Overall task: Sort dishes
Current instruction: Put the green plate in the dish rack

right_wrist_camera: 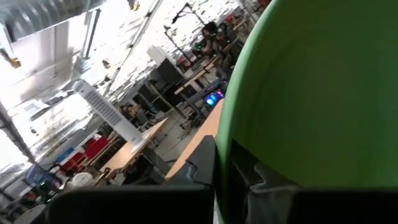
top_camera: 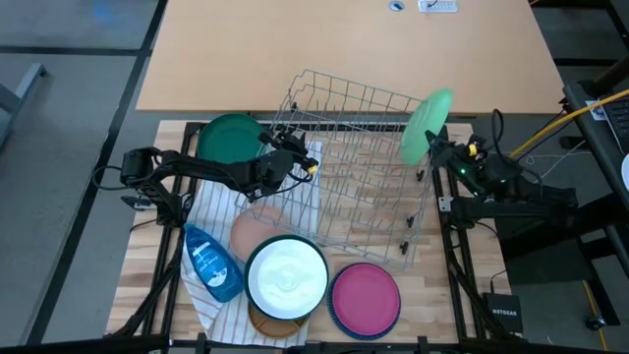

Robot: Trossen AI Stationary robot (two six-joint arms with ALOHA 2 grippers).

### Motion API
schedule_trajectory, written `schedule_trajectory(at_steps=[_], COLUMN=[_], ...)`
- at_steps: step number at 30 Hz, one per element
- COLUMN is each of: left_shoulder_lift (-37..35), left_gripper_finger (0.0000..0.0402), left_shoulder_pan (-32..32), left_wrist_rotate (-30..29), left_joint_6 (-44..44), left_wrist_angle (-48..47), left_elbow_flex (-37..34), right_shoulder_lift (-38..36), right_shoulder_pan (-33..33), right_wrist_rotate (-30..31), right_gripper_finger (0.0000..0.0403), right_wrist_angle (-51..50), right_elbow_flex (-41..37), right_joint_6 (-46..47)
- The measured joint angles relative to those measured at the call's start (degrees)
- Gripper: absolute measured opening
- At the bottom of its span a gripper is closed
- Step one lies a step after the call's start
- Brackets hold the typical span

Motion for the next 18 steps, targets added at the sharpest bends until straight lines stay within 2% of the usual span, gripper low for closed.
schedule_trajectory(at_steps=[18], left_shoulder_lift=[0.0], left_gripper_finger=[0.0131], left_shoulder_pan=[0.0], left_wrist_rotate=[0.5], left_joint_6=[-2.7], left_wrist_angle=[-0.6], left_elbow_flex=[0.0], right_shoulder_lift=[0.0], right_shoulder_pan=[0.0], right_wrist_rotate=[-3.3], right_gripper_finger=[0.0011], right_wrist_angle=[-5.7], right_elbow_flex=[0.0], right_joint_6=[-4.9])
